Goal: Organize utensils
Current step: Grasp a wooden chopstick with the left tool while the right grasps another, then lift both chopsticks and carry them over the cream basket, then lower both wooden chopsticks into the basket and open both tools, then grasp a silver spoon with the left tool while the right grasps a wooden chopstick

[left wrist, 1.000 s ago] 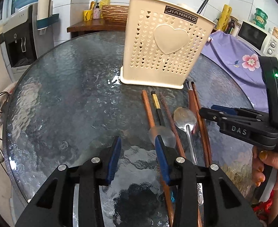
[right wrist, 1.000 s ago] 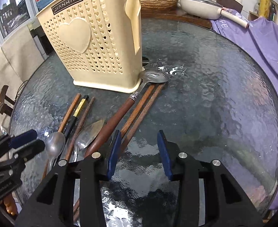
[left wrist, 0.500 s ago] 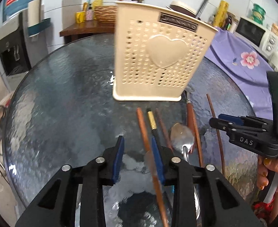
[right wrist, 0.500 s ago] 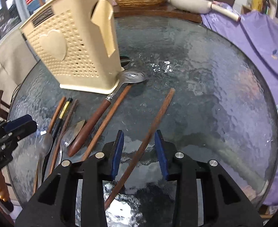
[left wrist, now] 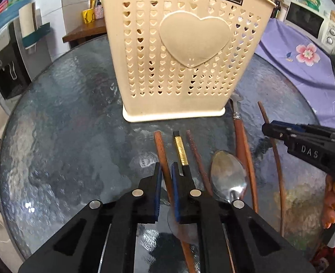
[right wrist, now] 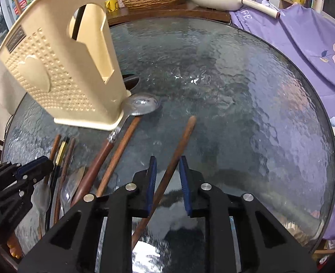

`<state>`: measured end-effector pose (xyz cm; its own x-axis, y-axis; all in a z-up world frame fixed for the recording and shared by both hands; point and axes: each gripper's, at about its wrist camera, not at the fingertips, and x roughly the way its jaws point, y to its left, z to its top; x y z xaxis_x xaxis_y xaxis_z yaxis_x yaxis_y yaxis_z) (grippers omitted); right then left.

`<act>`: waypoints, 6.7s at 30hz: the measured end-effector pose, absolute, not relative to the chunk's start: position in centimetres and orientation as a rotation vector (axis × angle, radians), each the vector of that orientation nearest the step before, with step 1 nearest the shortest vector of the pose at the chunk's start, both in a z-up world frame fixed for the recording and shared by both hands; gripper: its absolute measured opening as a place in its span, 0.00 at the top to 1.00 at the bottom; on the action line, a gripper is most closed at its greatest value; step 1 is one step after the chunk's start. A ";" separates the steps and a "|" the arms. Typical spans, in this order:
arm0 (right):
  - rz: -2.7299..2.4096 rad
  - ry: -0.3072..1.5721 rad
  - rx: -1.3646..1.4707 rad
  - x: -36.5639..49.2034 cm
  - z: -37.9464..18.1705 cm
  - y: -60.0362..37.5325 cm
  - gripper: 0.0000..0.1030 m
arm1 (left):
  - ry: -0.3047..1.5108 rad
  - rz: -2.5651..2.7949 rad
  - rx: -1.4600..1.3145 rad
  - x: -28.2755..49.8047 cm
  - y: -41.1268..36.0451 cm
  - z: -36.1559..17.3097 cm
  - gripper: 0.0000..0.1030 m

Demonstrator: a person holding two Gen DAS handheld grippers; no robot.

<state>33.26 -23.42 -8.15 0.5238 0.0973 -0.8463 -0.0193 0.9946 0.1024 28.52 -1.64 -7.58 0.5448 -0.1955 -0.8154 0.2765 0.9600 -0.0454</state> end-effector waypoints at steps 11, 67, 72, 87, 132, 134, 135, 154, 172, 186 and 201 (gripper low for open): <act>0.061 1.042 0.067 35.5 -8.2 -23.1 0.87 | 0.967 -0.238 0.179 30.8 -2.5 -7.4 0.93; 0.368 0.496 0.182 20.7 8.5 -23.3 0.93 | 0.625 -0.369 0.001 21.5 0.9 6.6 0.94; 0.371 0.482 0.171 20.6 9.2 -23.0 0.93 | 0.612 -0.377 -0.006 21.4 0.9 7.2 0.94; 0.405 0.470 0.152 21.6 11.8 -22.5 0.93 | 0.566 -0.389 0.009 21.4 0.7 10.2 0.94; 0.280 0.515 0.190 34.3 12.2 -20.3 0.93 | 0.612 -0.248 -0.019 33.8 -1.0 13.3 0.94; 0.274 0.518 0.183 34.2 11.7 -20.3 0.93 | 0.628 -0.247 -0.022 34.0 -0.9 12.4 0.94; 0.273 0.515 0.183 34.1 11.5 -20.3 0.93 | 0.634 -0.247 -0.023 34.1 -0.8 12.0 0.94; 0.254 0.509 0.221 33.1 10.6 -22.1 0.58 | 0.595 -0.269 -0.012 31.9 -0.6 10.7 0.66; 0.228 0.595 0.164 26.4 3.0 -24.0 0.33 | 0.599 -0.357 -0.053 22.5 0.8 4.1 0.10; 0.230 0.861 0.035 26.3 -5.5 -20.4 0.42 | 0.811 -0.302 -0.029 21.6 2.1 -4.6 0.35; 0.223 0.974 0.029 26.8 -7.8 -19.6 0.50 | 0.891 -0.384 -0.023 20.7 -0.4 -7.2 0.52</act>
<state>26.80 -19.56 -7.80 0.5412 0.2002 -0.8167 -0.1745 0.9768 0.1239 20.65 -0.43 -7.21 0.5653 -0.3357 -0.7535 0.3169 0.9317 -0.1774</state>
